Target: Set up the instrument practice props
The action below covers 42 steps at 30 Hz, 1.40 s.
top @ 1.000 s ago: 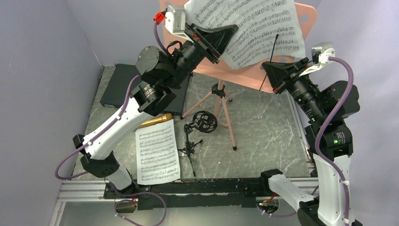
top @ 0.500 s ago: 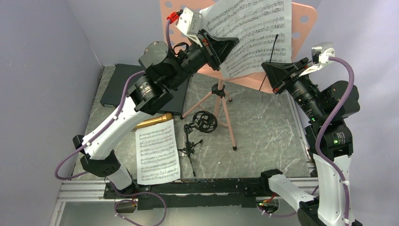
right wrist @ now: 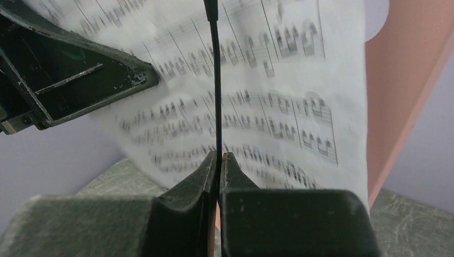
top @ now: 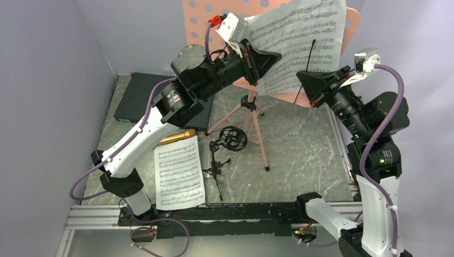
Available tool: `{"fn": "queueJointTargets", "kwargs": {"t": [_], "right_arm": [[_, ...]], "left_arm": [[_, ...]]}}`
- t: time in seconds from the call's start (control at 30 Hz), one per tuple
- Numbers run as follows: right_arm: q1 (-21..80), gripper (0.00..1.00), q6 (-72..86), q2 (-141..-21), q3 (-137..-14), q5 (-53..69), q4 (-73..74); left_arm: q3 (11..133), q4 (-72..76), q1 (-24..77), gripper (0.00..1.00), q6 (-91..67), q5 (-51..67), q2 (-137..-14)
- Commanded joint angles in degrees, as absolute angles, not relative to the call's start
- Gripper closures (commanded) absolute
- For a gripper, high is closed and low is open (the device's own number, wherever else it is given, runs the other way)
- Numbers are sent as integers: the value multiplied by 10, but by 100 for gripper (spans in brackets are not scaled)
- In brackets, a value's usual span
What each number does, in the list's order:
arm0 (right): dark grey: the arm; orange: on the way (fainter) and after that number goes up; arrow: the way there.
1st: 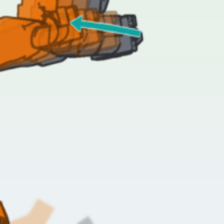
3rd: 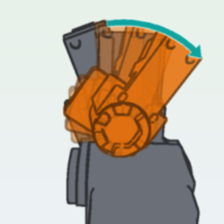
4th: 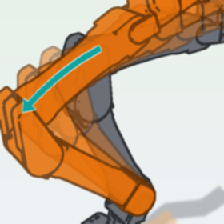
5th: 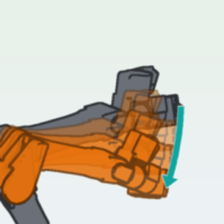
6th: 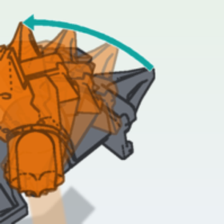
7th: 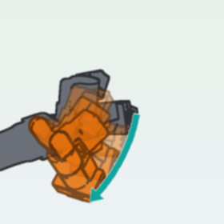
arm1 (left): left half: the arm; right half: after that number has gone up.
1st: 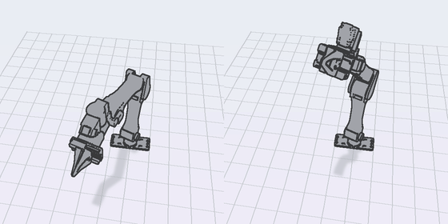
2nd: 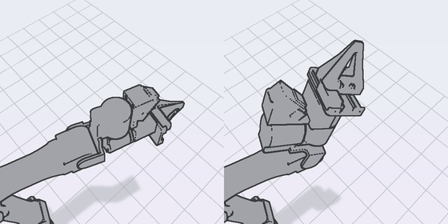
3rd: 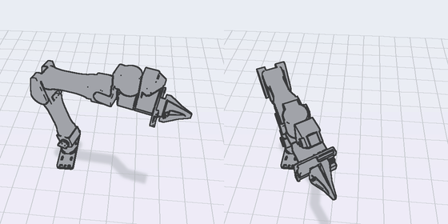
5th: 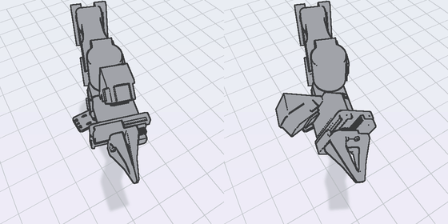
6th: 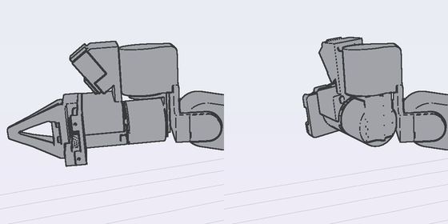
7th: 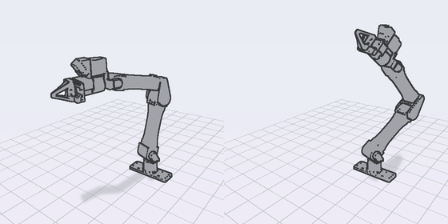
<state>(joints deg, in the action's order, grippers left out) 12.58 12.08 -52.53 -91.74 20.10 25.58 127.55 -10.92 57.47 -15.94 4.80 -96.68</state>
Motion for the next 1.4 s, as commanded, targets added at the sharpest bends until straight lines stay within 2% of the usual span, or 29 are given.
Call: {"fn": "queueJointTargets", "kwargs": {"t": [0.0,0.1,0.17,0.5,0.63,0.8,0.93,1.37], "right_arm": [[127,100,131,-525,-922,221,242],[127,100,133,-526,-920,219,241],[127,100,135,-526,-919,218,240],[127,100,135,-526,-917,218,237],[127,100,134,-526,-918,217,239],[127,100,134,-524,-916,219,237],[127,100,135,-526,-917,219,239],[127,100,134,-528,-920,222,240]], "left_arm": [[1289,-108,577,88,-157,61,-959],[1270,-91,578,72,-154,56,-947],[1263,-87,578,66,-154,55,-943],[1216,-82,578,65,-140,17,-907],[1197,-84,577,68,-133,8,-888],[1178,-71,577,82,-131,7,-880],[1214,-81,578,97,-123,18,-900],[1313,-148,578,97,-103,89,-954]]}}
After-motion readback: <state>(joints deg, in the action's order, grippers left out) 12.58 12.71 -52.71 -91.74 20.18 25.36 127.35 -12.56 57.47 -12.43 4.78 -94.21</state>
